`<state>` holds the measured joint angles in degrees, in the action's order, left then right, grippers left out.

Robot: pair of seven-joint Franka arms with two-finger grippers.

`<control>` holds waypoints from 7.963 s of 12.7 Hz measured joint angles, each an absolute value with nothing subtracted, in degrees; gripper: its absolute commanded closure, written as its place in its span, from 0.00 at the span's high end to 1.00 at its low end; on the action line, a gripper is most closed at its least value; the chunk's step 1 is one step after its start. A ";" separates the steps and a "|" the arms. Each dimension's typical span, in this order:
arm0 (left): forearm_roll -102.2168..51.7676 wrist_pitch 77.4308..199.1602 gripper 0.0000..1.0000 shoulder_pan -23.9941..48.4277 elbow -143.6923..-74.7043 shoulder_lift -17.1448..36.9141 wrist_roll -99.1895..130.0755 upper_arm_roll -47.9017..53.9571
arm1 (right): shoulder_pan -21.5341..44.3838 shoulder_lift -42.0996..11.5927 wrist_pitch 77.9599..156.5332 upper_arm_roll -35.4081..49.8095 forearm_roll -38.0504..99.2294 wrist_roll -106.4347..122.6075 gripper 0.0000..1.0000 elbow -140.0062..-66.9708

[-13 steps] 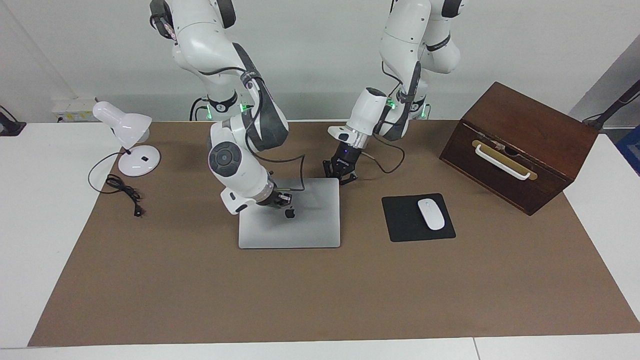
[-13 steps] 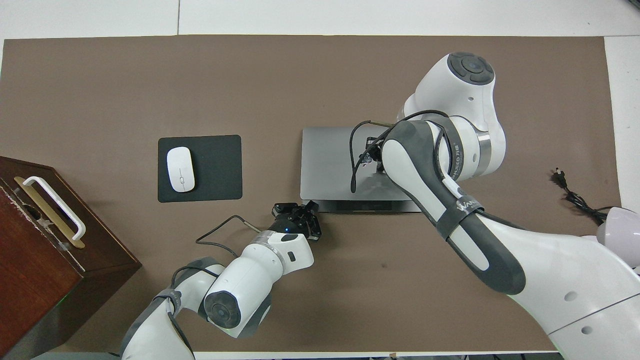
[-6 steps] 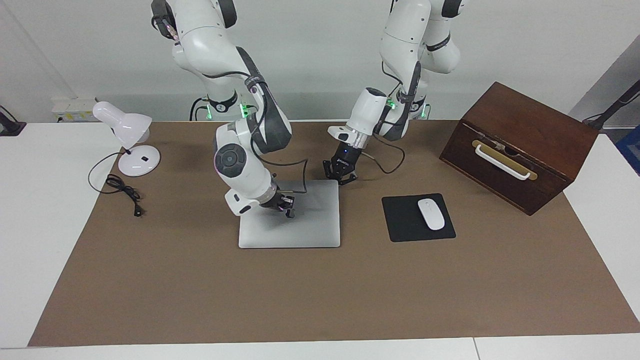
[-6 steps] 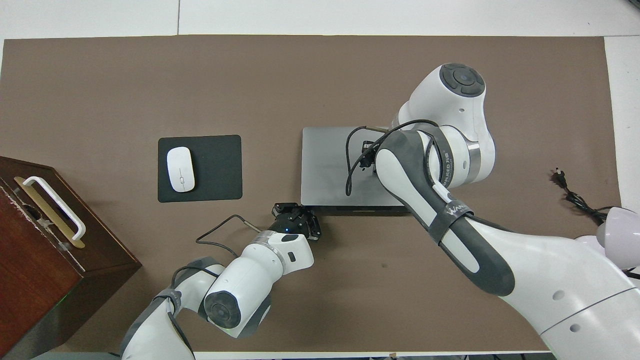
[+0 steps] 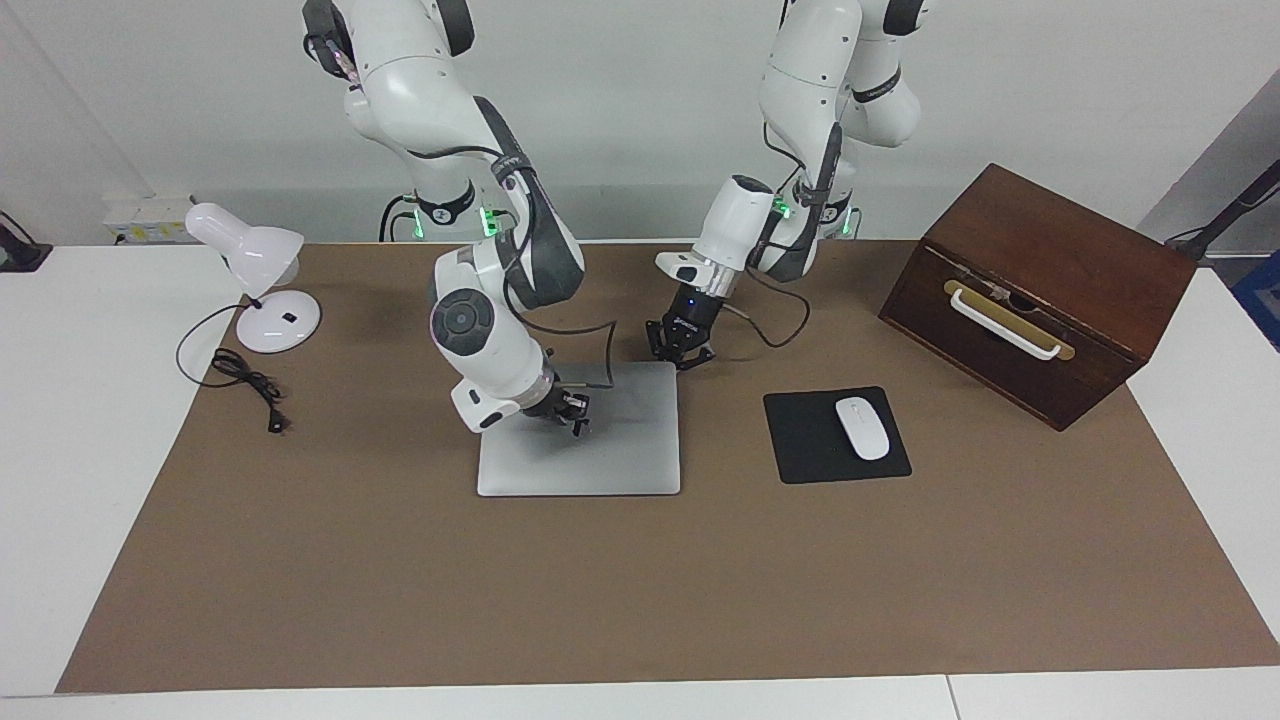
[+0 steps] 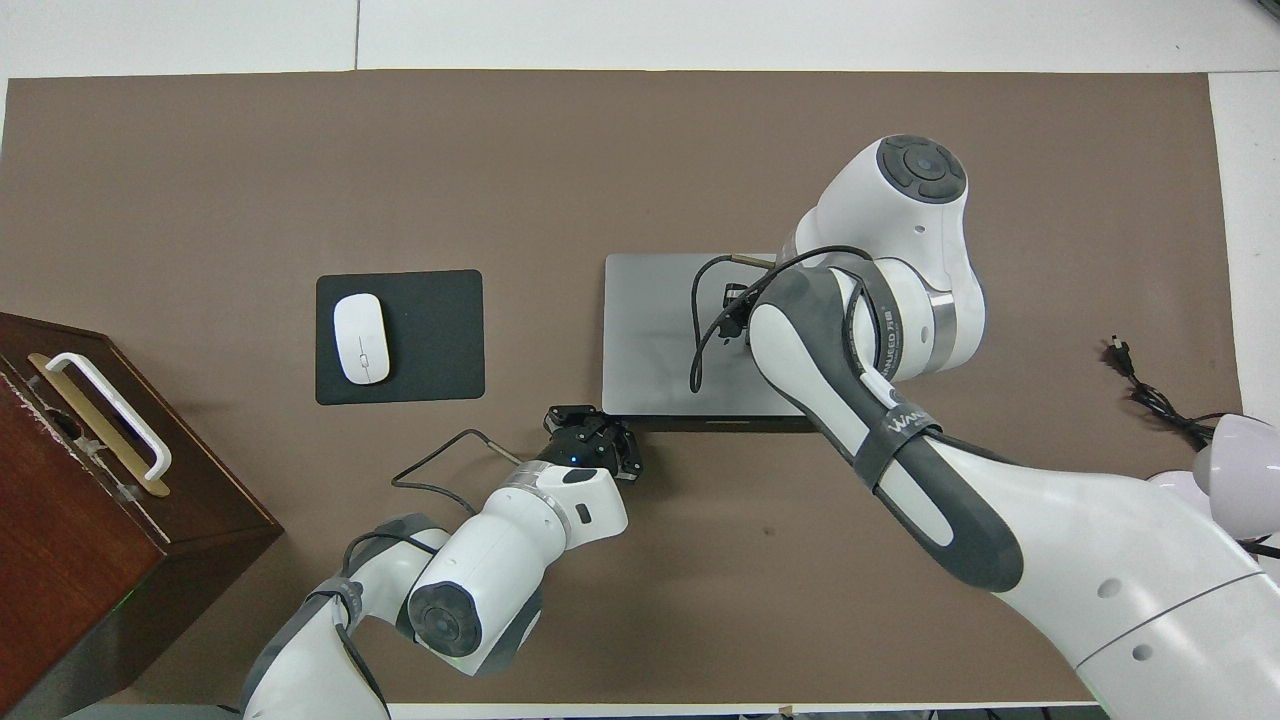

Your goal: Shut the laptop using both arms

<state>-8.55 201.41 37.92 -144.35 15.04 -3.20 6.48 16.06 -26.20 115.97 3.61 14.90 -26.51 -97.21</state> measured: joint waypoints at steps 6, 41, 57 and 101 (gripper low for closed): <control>-8.55 201.41 0.00 37.92 -144.34 15.05 -3.20 6.47 | 16.12 -26.20 116.64 3.61 14.90 -26.51 0.00 -97.62; -10.07 140.99 0.00 23.29 -141.12 -16.63 -5.16 3.48 | -7.38 -7.72 92.33 2.53 0.87 4.82 1.00 -83.97; -6.99 115.61 1.00 -2.50 -124.34 -19.27 -5.71 3.29 | 1.82 2.12 98.01 -0.96 0.67 1.71 1.00 -93.37; -0.96 90.33 1.00 -2.00 -94.61 -2.97 -2.10 4.45 | 4.26 1.49 91.29 -6.57 -2.71 3.41 1.00 -91.13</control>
